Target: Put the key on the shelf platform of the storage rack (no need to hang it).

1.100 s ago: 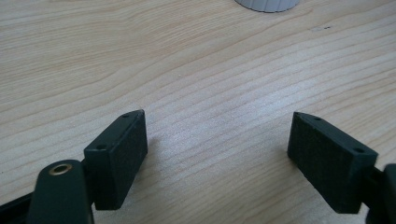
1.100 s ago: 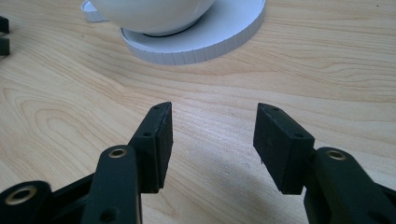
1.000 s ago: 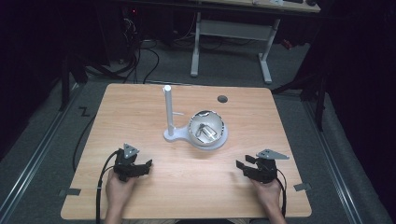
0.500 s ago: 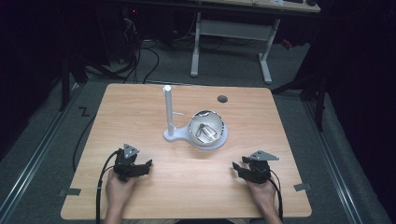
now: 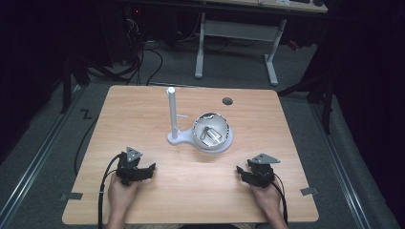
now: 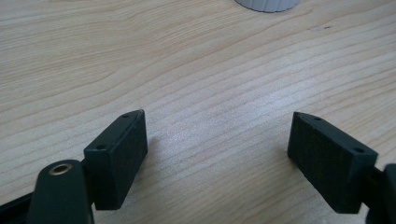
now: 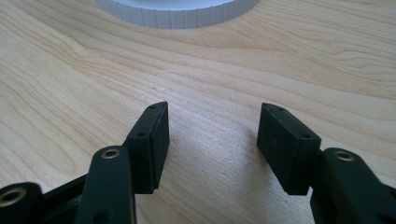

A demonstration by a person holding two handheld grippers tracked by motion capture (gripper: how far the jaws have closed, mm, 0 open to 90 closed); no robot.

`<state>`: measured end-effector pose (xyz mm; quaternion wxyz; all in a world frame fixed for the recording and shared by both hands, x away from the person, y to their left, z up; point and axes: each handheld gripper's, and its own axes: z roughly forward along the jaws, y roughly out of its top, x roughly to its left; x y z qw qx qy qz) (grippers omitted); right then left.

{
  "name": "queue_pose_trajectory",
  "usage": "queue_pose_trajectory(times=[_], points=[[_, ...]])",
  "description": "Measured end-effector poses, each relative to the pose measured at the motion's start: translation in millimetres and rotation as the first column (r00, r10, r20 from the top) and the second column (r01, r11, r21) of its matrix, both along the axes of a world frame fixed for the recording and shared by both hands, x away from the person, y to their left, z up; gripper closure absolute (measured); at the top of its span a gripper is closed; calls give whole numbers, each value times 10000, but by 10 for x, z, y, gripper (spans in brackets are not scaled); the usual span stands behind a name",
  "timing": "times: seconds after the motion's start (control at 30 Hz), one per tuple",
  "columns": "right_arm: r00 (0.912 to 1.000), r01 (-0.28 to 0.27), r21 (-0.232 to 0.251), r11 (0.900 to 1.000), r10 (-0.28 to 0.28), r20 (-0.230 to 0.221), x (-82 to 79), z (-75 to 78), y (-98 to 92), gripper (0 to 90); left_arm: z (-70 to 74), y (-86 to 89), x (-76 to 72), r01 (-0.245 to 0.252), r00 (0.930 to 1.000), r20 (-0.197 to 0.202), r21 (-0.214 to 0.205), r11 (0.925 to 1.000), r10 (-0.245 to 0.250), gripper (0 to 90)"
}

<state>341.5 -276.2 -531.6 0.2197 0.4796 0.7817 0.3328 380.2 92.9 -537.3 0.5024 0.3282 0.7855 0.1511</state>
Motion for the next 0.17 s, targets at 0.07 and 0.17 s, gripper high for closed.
queue_pose_trajectory(times=[0.07,0.17], points=[[10000,5,1,10000,-5,-1,1,0,1,442,-1,1,0,13,10000,8,13,10000,-13,203],[10000,6,9,10000,-6,-7,2,0,1,441,-1,0,0,4,10000,6,9,10000,-4,203]])
